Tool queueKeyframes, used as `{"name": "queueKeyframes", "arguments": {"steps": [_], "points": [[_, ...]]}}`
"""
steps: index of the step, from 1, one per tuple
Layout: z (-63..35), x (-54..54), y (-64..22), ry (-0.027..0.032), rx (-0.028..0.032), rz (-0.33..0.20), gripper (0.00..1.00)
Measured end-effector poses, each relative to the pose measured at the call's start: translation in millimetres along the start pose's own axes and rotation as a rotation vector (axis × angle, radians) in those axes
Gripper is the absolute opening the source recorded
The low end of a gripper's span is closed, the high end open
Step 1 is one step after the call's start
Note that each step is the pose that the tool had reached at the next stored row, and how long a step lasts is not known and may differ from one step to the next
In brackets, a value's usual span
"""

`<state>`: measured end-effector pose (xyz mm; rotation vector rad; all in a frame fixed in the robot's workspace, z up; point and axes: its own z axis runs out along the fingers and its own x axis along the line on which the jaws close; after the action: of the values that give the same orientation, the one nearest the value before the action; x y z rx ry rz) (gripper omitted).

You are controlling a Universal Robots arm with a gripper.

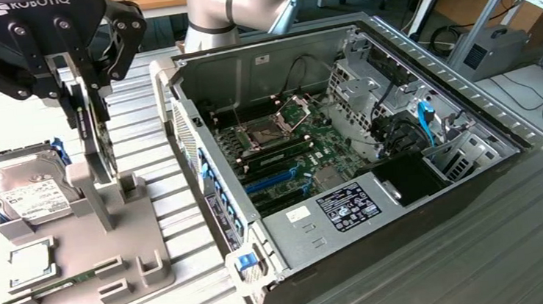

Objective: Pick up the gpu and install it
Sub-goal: 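Pick up the gpu and move the gpu toward the slot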

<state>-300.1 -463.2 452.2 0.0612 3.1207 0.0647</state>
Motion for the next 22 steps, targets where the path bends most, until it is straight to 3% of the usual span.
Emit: {"name": "queueKeyframes", "arguments": {"steps": [11,20,22], "points": [[0.3,-14.9,0.6,0.0004,0.0001,0.000,0.27],[0.8,-37.5,1.7,0.0010,0.0002,0.000,0.27],[1.1,-48.5,2.2,0.0011,0.0001,0.000,0.27]]}}
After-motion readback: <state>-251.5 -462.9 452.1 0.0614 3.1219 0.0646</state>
